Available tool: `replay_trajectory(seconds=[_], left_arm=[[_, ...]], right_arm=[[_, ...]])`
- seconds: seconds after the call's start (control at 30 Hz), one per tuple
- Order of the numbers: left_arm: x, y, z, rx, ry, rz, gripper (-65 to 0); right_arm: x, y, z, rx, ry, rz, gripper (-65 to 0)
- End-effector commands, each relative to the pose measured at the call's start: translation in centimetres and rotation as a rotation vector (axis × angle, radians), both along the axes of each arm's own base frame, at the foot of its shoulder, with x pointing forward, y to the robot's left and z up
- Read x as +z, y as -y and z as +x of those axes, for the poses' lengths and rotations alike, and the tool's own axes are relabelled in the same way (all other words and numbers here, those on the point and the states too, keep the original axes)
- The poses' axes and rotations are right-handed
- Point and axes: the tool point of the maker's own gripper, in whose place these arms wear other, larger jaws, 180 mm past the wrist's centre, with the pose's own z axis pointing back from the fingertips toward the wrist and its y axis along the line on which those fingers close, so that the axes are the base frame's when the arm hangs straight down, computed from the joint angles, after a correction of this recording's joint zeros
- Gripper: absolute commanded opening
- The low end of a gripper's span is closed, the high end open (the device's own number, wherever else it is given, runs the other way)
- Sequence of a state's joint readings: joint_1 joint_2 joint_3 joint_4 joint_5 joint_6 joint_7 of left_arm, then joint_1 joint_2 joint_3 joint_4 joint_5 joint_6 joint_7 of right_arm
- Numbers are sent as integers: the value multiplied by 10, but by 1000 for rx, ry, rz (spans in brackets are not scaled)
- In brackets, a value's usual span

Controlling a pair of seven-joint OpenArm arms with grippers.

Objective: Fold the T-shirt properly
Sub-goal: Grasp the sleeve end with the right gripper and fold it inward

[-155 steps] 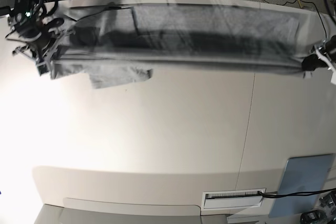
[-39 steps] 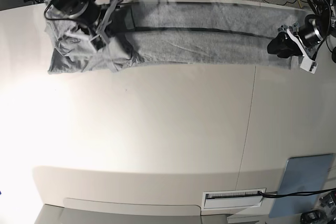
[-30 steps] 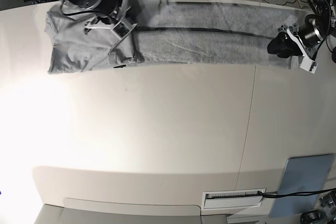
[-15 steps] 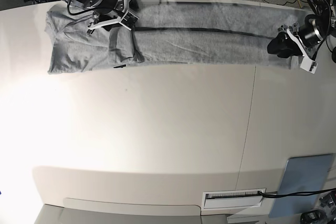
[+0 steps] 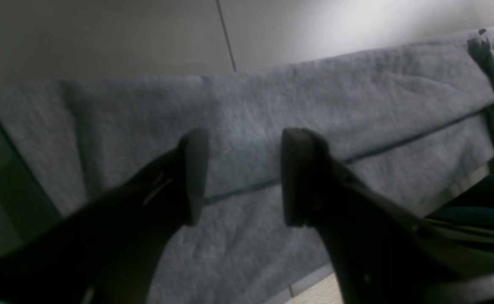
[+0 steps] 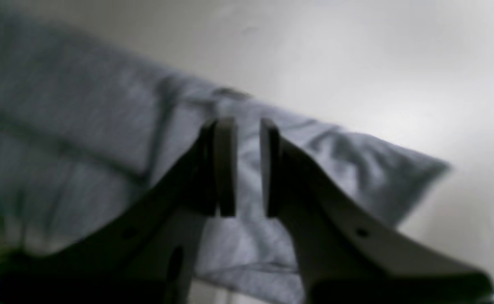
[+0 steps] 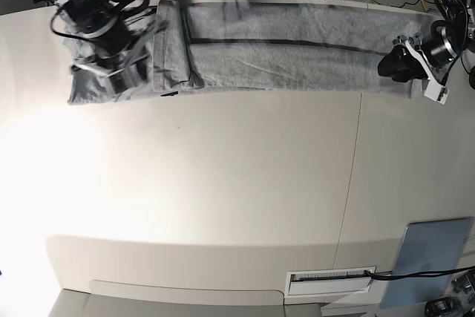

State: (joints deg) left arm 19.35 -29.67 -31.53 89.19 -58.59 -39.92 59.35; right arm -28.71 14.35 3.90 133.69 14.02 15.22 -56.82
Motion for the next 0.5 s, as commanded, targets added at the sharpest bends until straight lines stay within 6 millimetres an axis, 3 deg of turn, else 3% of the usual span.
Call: replay_trajectory(seconds=[0.0,0.1,0.47], left_arm=[[13,-4,7,1,43,-3,-360],[13,-4,8,1,44,-4,-360],[13,-4,7,0,43,-3,-364]], right_arm=[[7,6,5,-12,37,-4,-551],[-2,22,9,-53,43,-4,-549],[-49,31,25,-42,-41,55,-521]])
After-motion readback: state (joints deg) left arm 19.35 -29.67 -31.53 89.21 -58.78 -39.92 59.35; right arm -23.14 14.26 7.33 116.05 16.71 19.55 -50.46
